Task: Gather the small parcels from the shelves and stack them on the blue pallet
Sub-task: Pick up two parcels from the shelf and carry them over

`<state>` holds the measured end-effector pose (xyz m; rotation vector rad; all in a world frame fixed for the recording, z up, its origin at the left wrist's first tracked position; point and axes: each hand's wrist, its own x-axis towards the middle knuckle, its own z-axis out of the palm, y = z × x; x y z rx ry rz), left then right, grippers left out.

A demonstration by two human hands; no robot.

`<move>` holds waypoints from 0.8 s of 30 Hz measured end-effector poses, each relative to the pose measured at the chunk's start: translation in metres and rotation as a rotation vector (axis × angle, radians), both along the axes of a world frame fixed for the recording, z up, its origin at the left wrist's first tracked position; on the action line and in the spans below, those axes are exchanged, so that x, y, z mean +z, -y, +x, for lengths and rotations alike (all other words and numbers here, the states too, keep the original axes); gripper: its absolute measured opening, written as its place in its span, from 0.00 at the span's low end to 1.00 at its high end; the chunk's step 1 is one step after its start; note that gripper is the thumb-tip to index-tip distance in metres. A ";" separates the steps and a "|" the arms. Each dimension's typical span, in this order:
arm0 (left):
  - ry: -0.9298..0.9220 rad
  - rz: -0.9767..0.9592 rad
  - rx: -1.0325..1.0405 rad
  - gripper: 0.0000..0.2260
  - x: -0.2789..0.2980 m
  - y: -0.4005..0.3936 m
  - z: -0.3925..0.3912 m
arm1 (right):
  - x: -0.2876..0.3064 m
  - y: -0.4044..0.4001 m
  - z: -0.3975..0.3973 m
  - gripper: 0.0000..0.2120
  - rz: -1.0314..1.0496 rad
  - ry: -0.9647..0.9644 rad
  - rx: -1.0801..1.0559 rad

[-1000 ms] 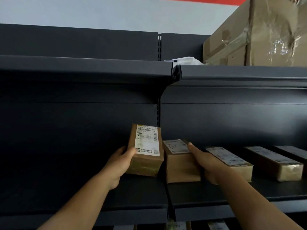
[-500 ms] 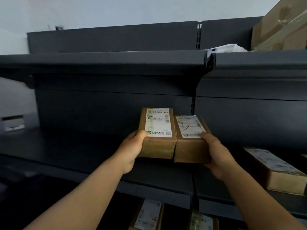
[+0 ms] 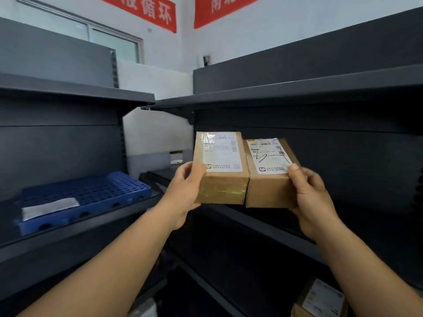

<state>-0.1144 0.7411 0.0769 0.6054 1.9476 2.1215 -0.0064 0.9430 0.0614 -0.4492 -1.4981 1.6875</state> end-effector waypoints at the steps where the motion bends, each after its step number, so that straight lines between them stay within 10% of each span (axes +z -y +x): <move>1: -0.013 0.002 0.040 0.16 0.002 0.021 -0.001 | 0.002 0.017 -0.009 0.18 0.007 -0.005 0.034; 24: -0.149 -0.142 0.512 0.23 0.017 0.504 0.062 | 0.011 0.461 -0.079 0.13 0.120 0.055 0.637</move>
